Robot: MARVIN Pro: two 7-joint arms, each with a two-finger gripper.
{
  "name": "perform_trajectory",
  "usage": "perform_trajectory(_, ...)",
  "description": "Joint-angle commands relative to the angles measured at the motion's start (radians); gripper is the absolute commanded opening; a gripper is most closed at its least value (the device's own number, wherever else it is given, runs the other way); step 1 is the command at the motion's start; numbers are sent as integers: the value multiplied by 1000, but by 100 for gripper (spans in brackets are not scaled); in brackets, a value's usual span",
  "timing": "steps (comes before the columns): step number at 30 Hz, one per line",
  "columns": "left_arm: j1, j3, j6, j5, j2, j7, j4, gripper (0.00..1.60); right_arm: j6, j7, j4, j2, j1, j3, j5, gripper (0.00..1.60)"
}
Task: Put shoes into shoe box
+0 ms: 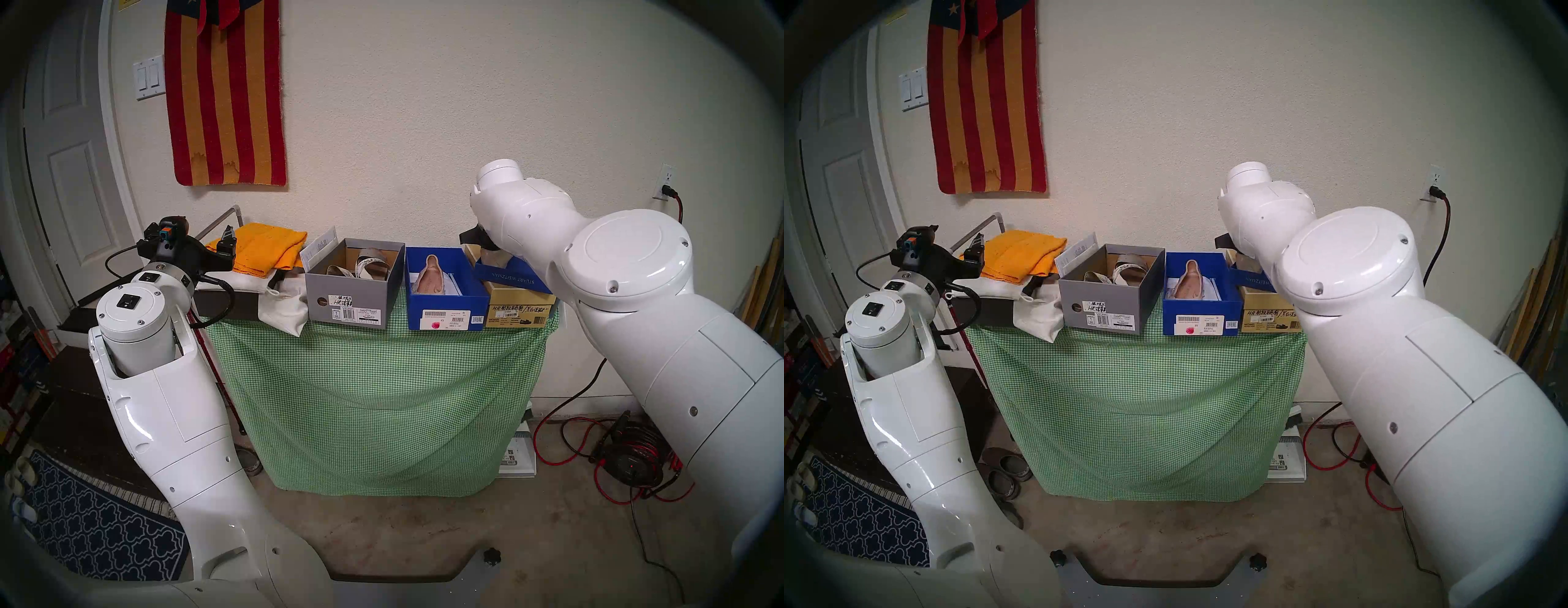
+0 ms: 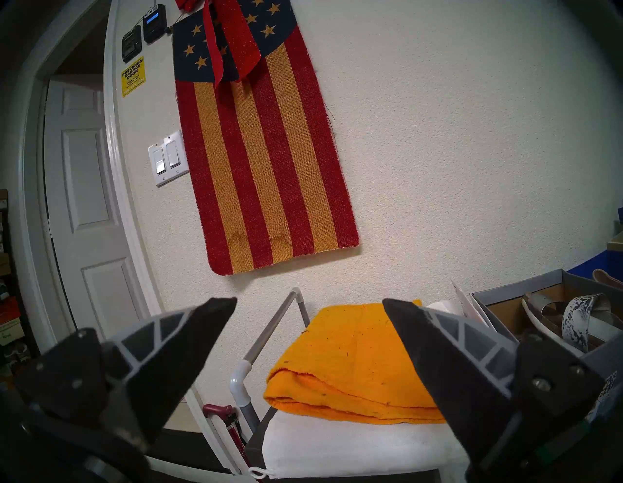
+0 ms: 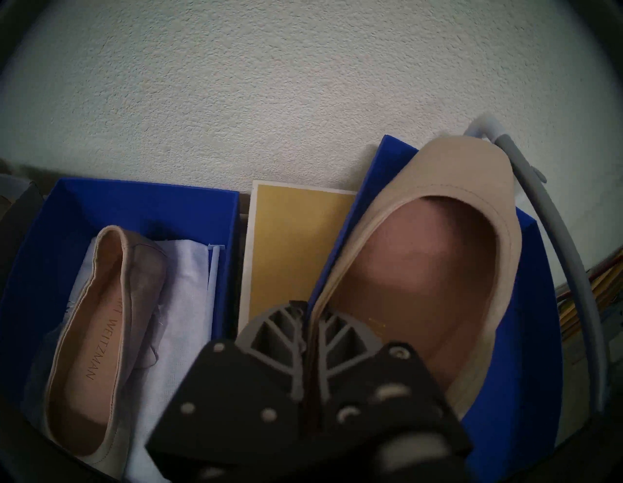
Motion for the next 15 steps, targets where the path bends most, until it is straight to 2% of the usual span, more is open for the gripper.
perform_trajectory(1,0,2,1,-2,2,0,-2,160,-43,19,8,-19,-45,-58,-57,0)
perform_trajectory(10,-1,1,0,-1,1,0,-2,160,-138,28,13,-23,-60,-101,-102,0)
perform_trajectory(15,-1,1,0,-1,1,-1,-2,160,-159,50,14,-17,-58,-105,-110,0)
